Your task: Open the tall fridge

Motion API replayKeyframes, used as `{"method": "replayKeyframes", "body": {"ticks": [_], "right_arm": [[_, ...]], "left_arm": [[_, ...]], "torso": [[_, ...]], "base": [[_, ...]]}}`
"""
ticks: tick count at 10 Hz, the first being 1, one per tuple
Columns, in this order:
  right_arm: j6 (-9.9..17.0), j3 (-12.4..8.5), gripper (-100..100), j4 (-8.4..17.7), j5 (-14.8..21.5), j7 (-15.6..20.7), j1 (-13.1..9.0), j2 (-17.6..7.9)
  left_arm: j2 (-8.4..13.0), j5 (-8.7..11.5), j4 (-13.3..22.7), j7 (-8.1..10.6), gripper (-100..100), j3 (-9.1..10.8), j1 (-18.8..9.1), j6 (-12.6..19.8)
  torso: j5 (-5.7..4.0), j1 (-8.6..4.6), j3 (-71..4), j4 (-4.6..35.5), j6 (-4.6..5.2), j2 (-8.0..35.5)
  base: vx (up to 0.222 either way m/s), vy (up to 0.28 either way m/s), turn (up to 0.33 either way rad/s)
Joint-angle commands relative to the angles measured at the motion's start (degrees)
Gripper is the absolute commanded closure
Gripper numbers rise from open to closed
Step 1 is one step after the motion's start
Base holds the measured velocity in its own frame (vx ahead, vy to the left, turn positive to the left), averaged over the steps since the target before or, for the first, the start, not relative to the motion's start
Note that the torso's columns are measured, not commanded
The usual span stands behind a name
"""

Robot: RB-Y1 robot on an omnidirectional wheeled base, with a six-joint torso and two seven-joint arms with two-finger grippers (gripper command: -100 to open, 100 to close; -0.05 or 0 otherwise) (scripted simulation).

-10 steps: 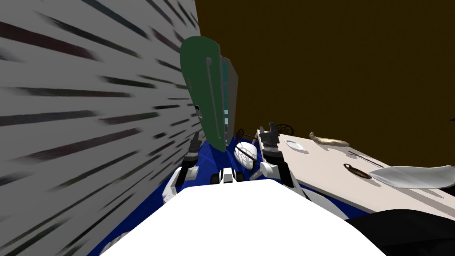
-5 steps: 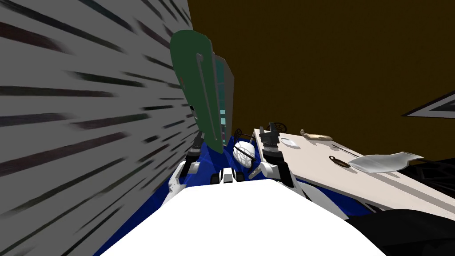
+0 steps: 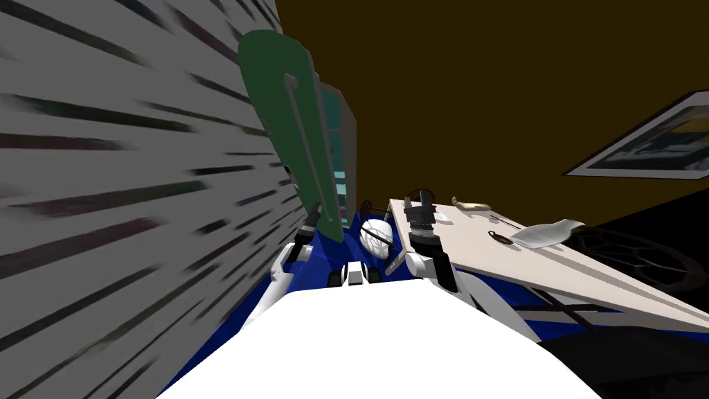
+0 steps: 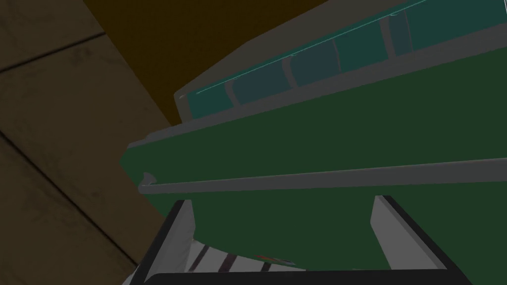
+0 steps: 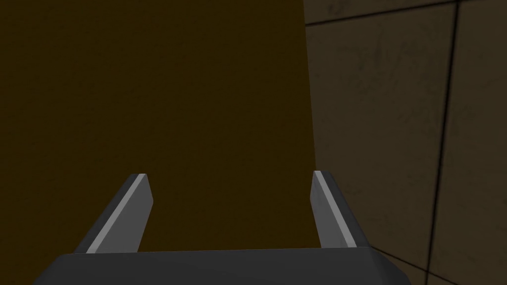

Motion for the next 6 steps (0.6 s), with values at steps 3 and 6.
{"method": "replayKeyframes", "body": {"ticks": [3,6], "right_arm": [[0.0,0.0,0,0.0,0.0,0.0,0.0,0.0],[0.0,0.0,0,0.0,0.0,0.0,0.0,0.0]], "left_arm": [[2.9,-0.7,7.8,2.21,-100,0.08,-7.4,1.7],[4.1,-1.0,11.0,2.90,-100,0.01,-9.8,2.4]], "torso": [[-0.01,-0.03,0.0,0.0,-0.03,0.0],[0.00,-0.01,0.0,0.0,0.01,0.0]], "base": [[0.004,0.004,-0.110],[0.004,-0.002,-0.093]]}}
